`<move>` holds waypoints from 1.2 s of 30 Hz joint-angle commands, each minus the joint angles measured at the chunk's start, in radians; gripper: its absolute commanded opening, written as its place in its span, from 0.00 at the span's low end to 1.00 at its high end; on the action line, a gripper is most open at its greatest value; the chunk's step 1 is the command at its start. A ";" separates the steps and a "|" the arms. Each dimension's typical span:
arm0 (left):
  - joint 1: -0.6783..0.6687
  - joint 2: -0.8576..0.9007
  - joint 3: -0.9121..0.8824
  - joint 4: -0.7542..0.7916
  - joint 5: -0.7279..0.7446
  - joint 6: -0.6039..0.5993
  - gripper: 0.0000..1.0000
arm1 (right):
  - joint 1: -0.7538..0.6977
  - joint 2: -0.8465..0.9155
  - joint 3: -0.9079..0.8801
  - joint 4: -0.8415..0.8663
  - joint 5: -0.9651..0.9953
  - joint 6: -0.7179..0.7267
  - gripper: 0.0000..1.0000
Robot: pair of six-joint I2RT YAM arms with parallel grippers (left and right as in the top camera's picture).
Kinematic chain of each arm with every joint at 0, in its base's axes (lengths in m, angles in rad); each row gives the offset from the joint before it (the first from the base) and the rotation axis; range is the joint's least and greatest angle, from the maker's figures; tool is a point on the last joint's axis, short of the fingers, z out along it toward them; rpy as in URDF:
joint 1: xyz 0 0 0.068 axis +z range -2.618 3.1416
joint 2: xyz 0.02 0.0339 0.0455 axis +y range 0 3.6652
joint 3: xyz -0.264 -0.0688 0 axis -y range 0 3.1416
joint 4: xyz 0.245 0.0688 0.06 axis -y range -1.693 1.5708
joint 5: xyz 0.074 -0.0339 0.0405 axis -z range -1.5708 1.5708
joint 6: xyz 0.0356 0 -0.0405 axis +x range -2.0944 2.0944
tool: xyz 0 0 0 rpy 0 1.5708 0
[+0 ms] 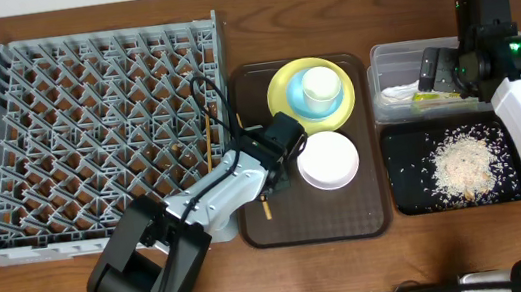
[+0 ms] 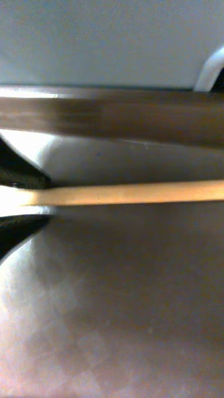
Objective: Sort waste into correct bins and load items into the dishwasher
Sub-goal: 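Lift the chopsticks left and insert them upright into the dish rack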
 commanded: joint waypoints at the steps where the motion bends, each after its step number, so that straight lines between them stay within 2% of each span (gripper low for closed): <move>1: -0.004 0.013 -0.005 0.001 0.024 -0.003 0.08 | -0.006 -0.003 0.016 0.000 0.014 -0.011 0.99; 5: -0.004 -0.006 -0.001 0.000 0.023 0.003 0.08 | -0.006 -0.003 0.016 -0.001 0.014 -0.011 0.99; 7: -0.003 -0.049 0.013 -0.003 0.020 0.066 0.08 | -0.006 -0.003 0.016 -0.001 0.014 -0.011 0.99; 8: 0.003 -0.146 0.040 -0.027 -0.048 0.115 0.08 | -0.006 -0.003 0.016 0.000 0.014 -0.011 0.99; 11: 0.033 -0.301 0.045 -0.029 -0.076 0.239 0.08 | -0.006 -0.003 0.016 0.000 0.014 -0.011 0.99; 17: 0.154 -0.463 0.045 -0.081 -0.075 0.348 0.08 | -0.006 -0.003 0.016 0.000 0.014 -0.011 0.99; 25: 0.285 -0.422 0.044 -0.100 -0.037 0.436 0.08 | -0.006 -0.003 0.016 -0.001 0.014 -0.011 0.99; 36: 0.306 -0.266 0.044 -0.096 -0.037 0.443 0.08 | -0.006 -0.003 0.016 -0.001 0.014 -0.011 0.99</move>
